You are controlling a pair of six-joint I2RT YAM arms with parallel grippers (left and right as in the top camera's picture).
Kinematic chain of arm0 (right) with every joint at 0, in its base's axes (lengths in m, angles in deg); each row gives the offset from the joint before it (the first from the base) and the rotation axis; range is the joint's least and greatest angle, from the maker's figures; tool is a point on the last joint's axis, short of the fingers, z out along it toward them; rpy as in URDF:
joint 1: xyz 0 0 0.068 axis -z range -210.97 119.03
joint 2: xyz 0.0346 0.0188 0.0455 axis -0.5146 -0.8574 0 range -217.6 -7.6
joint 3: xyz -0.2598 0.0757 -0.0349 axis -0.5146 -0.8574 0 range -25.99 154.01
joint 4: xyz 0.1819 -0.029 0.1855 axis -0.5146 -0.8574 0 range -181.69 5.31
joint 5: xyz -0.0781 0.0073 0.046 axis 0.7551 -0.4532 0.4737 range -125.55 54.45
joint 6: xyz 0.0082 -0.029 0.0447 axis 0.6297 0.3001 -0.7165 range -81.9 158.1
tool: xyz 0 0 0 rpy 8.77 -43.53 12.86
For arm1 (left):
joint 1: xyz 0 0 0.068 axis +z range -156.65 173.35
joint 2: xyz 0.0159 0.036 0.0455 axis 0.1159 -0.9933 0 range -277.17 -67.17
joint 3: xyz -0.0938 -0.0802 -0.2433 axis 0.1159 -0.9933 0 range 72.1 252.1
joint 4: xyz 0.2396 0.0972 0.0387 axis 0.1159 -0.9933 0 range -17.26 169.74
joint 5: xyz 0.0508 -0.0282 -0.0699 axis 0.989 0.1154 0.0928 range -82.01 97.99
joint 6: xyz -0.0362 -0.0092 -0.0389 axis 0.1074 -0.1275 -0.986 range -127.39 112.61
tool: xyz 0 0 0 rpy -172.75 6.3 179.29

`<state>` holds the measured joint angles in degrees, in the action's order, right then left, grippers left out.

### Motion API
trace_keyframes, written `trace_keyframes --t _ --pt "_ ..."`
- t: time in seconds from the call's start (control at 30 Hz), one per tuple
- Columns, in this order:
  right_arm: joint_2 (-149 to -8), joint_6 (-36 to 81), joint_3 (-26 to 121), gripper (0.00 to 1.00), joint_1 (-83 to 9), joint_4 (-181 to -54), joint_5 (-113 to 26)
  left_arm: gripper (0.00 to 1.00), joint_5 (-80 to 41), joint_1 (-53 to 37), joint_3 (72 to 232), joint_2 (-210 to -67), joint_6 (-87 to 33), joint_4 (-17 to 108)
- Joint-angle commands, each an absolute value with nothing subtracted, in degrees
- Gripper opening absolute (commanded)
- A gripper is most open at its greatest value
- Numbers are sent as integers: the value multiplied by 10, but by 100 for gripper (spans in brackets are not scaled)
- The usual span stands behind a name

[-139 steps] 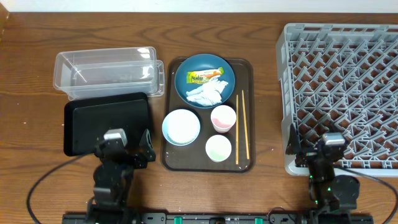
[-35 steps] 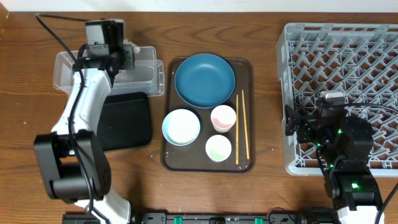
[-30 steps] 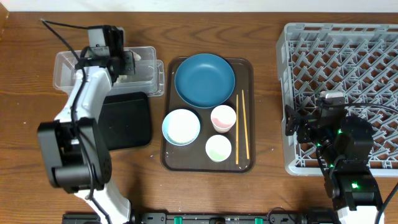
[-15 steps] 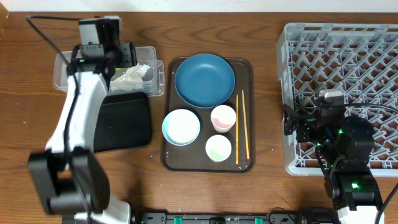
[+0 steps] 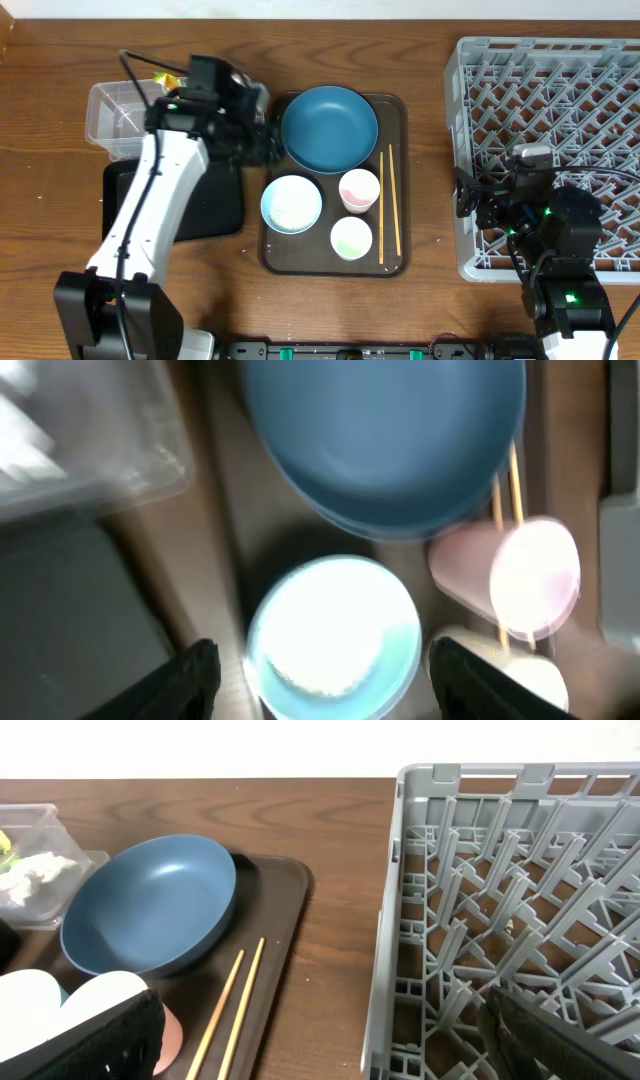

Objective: Sort waste into correct bins and load items into the dishwasher rack
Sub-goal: 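Move the left gripper to the white cup and grasp it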

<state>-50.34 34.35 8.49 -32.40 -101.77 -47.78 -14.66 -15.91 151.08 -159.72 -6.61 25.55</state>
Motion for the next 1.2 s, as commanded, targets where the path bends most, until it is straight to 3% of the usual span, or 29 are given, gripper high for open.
trace_keyframes --t 0.0,0.33,0.7,0.83,0.93,1.07,1.17 --pt "-503 334 98 99 -328 -1017 -484 70 -160 -191 1506 -1599 -77 216" --pt "-503 330 98 99 -328 -1018 -485 70 -160 -303 1466 -1603 -109 194" --pt "-503 330 98 99 -328 -1021 -485 66 -160 -402 1362 -1615 -194 333" --pt "-503 330 98 99 -328 -1027 -485 56 -160 -426 1322 -1615 -225 380" --pt "-503 330 98 99 -328 -1029 -484 30 -160 -429 1310 -1615 -241 387" --pt "-503 330 98 99 -328 -1029 -484 7 -158 -426 1311 -1614 -241 387" --pt "-503 330 98 99 -328 -1029 -484 6 -162 -417 1312 -1606 -247 372"
